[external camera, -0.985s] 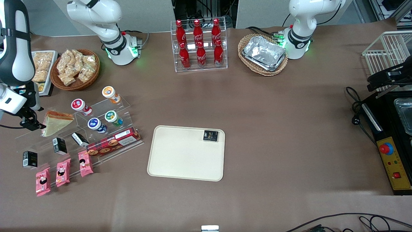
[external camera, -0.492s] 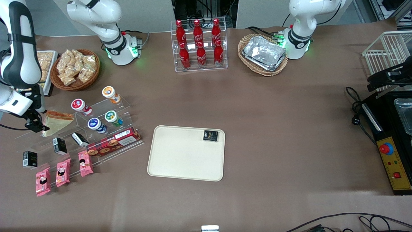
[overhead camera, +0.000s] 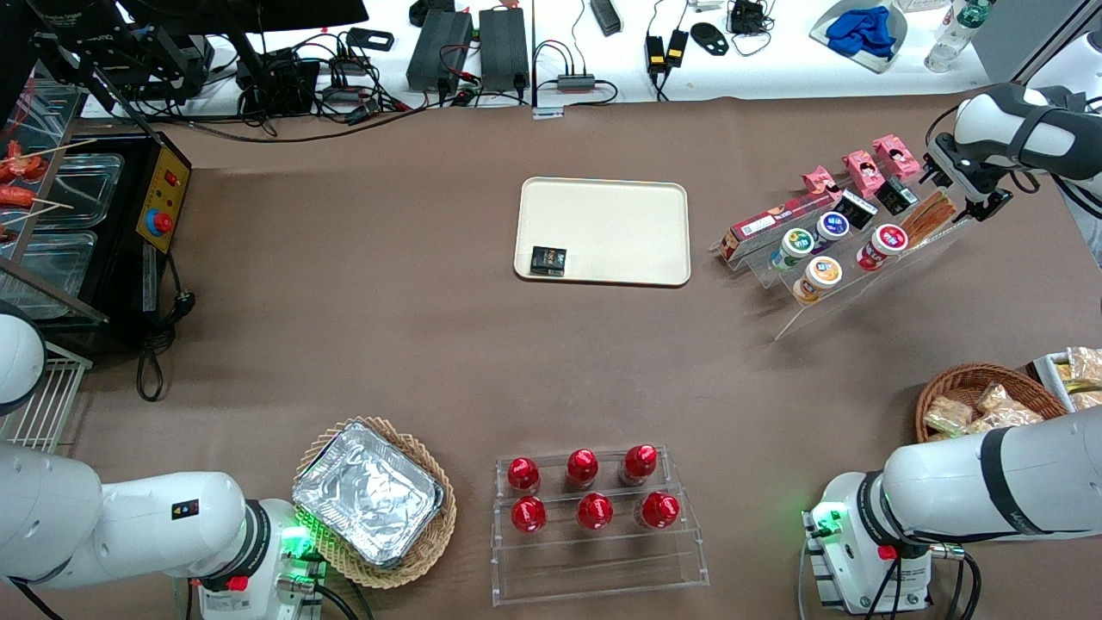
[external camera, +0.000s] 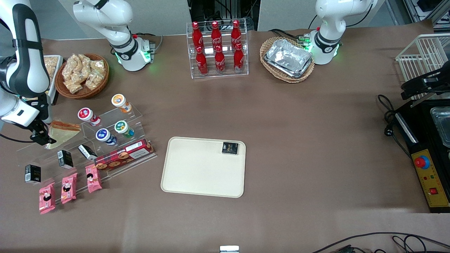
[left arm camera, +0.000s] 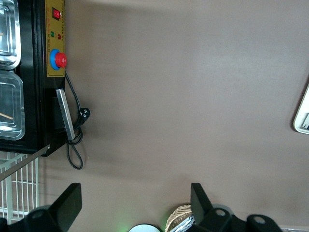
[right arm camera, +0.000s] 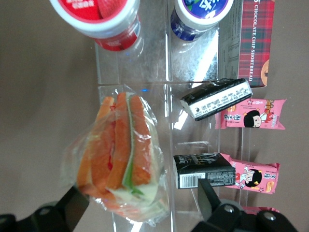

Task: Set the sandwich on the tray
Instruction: 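Close the right gripper on the sandwich wrapper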

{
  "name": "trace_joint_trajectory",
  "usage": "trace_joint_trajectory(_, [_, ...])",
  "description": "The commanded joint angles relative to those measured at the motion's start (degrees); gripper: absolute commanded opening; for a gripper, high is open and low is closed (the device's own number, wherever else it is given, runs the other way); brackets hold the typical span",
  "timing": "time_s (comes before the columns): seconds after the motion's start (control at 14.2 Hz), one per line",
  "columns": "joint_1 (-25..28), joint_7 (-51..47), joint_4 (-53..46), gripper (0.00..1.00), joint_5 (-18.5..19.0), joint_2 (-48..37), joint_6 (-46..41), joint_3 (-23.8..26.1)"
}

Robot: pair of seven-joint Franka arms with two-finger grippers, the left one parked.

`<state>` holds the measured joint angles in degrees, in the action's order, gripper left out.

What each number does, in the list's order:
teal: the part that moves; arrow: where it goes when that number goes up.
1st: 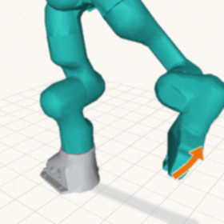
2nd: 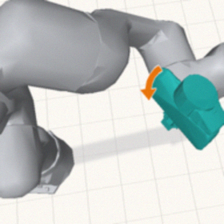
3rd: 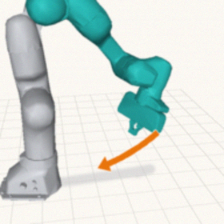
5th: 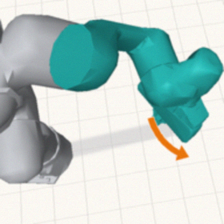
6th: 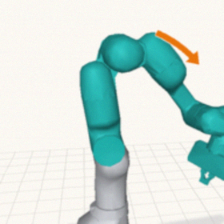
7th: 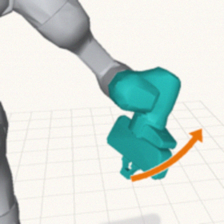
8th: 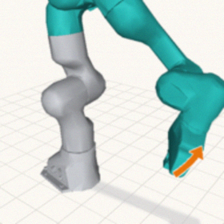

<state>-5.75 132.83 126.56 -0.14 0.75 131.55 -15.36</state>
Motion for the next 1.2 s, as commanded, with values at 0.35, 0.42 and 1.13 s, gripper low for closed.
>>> trace_joint_trajectory(0.35, [-0.41, 1.12, 1.15, 0.61, -2.76, -0.14, 2.22, -0.1])
trace_joint_trajectory(0.42, [-0.41, 1.12, 1.15, 0.6, -3.02, -0.14, 2.22, -0.1])
trace_joint_trajectory(1.13, [-0.41, 0.94, -1.48, 0.39, -7.41, -0.75, -1.02, -1.25])
